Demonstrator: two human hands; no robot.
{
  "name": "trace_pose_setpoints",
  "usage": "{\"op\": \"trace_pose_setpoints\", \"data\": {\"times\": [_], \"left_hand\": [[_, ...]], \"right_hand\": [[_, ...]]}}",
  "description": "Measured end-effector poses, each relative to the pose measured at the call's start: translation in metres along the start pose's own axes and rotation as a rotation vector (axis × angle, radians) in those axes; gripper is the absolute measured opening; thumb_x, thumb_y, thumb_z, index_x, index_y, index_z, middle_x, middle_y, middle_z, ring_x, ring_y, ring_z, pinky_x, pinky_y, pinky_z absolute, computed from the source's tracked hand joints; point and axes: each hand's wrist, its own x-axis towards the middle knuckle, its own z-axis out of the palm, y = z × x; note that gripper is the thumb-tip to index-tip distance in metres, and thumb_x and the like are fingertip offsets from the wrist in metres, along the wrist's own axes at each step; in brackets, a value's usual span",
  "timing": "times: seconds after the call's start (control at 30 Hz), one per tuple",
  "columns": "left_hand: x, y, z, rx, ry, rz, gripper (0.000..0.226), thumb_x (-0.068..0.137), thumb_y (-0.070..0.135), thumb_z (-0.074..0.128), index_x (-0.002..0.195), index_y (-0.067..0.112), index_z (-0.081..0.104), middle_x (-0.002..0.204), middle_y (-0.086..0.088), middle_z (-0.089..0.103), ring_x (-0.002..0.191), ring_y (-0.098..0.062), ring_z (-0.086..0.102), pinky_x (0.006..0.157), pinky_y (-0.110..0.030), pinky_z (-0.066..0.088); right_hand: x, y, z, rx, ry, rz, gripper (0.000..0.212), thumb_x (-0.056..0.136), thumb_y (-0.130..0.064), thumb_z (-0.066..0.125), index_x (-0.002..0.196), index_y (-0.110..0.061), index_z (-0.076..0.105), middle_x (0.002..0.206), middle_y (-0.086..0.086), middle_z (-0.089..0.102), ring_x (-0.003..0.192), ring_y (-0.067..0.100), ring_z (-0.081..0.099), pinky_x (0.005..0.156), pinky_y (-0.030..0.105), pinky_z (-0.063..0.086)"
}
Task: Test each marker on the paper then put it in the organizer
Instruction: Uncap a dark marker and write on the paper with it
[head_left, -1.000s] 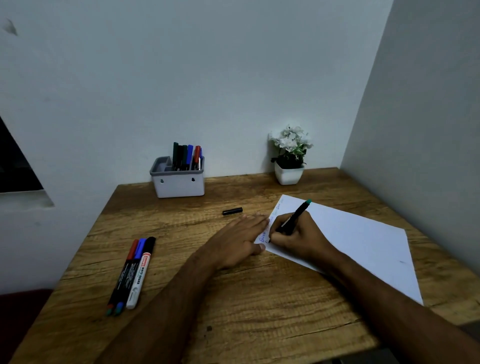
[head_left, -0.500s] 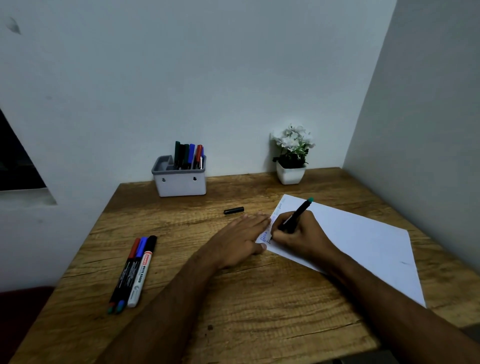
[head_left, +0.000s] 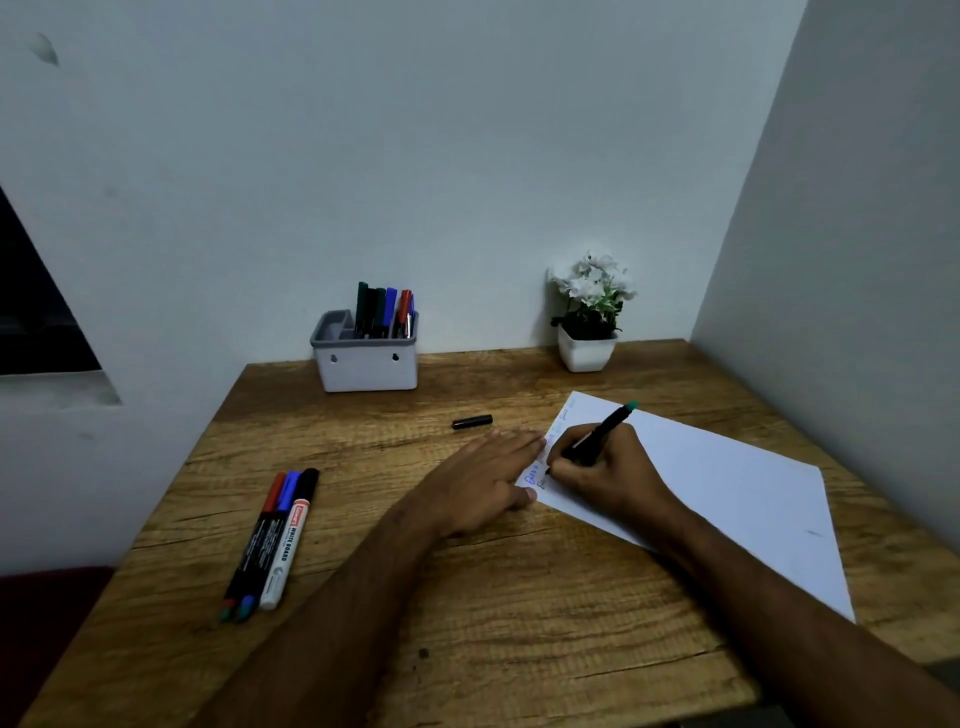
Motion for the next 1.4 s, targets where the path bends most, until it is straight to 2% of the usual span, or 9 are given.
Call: {"op": "trace_pose_setpoints", "data": {"times": [0.1,0.23,0.53,0.63,0.8,1.0,1.17,1.3,1.4], "left_hand": [[0.000,0.002,0.000,-0.004,0.011,0.000,0.068,0.099,0.037,0.046,0.157,0.029,0.011,0.164,0.013,0.006,0.136,0.012,-0.002,0.111,-0.016,-0.007],[0.000,0.001,0.000,-0.017,0.026,-0.001,0.068,0.098,0.036,0.047,0.157,0.027,0.013,0.164,0.011,0.008,0.146,0.003,0.002,0.114,-0.018,-0.005],[0.000,0.002,0.000,-0.097,0.093,-0.036,0.070,0.091,0.036,0.058,0.154,0.028,0.027,0.161,0.013,0.022,0.148,-0.004,0.014,0.113,-0.020,0.008],[-0.001,0.002,-0.004,-0.149,0.131,-0.048,0.067,0.087,0.033,0.064,0.149,0.029,0.038,0.155,0.013,0.036,0.140,-0.004,0.029,0.107,-0.020,0.021],[0.000,0.001,-0.010,-0.263,0.272,-0.063,0.046,0.086,0.028,0.066,0.132,0.025,0.061,0.133,0.010,0.061,0.120,-0.002,0.054,0.100,-0.021,0.043],[0.013,-0.016,-0.019,-0.093,0.410,-0.164,0.040,0.088,0.012,0.066,0.127,0.021,0.065,0.128,0.007,0.064,0.113,-0.002,0.057,0.091,-0.012,0.039],[0.024,-0.037,-0.020,-0.012,0.497,-0.311,0.026,0.089,0.020,0.067,0.115,0.017,0.072,0.111,-0.002,0.072,0.101,-0.015,0.065,0.090,-0.032,0.054],[0.030,-0.038,-0.017,-0.012,0.515,-0.361,0.020,0.089,0.019,0.068,0.107,0.021,0.076,0.103,0.000,0.074,0.090,-0.013,0.065,0.082,-0.031,0.055],[0.028,-0.035,-0.017,-0.039,0.552,-0.358,0.019,0.088,0.016,0.069,0.103,0.024,0.077,0.101,0.004,0.074,0.089,-0.010,0.065,0.081,-0.030,0.056]], "right_hand": [[0.000,0.002,0.001,-0.021,-0.014,-0.002,0.017,0.085,-0.006,0.069,0.072,-0.016,0.073,0.065,-0.008,0.069,0.065,0.002,0.063,0.058,0.023,0.048],[0.001,0.002,0.002,-0.029,0.019,0.002,0.014,0.085,-0.009,0.066,0.072,-0.009,0.070,0.066,0.006,0.068,0.063,0.006,0.061,0.061,0.041,0.051],[0.002,0.002,-0.003,0.096,0.060,0.068,0.018,0.085,-0.005,0.068,0.077,-0.018,0.078,0.076,-0.003,0.076,0.077,0.009,0.071,0.064,0.021,0.054],[0.006,0.001,-0.004,0.146,0.062,0.089,0.020,0.085,-0.002,0.067,0.079,-0.016,0.079,0.074,-0.001,0.075,0.072,0.005,0.069,0.063,0.016,0.049],[0.014,-0.005,-0.013,0.207,0.049,0.051,0.014,0.088,0.003,0.068,0.083,-0.005,0.078,0.067,0.012,0.072,0.053,0.015,0.063,0.058,0.029,0.051],[0.021,-0.009,-0.016,0.262,0.023,0.045,0.007,0.090,0.001,0.070,0.088,-0.002,0.076,0.072,0.014,0.073,0.056,0.021,0.064,0.057,0.030,0.053],[0.026,-0.009,-0.013,0.309,0.032,0.074,0.007,0.089,-0.007,0.077,0.090,0.000,0.076,0.075,0.015,0.075,0.057,0.020,0.066,0.054,0.030,0.054],[0.028,-0.005,-0.010,0.289,0.074,0.096,0.008,0.087,-0.010,0.081,0.087,-0.003,0.078,0.064,-0.001,0.072,0.050,0.011,0.061,0.050,0.023,0.049],[0.031,0.000,-0.010,0.355,0.106,0.160,0.006,0.089,-0.013,0.079,0.090,-0.007,0.078,0.068,0.007,0.073,0.061,0.018,0.067,0.061,0.029,0.056]]}}
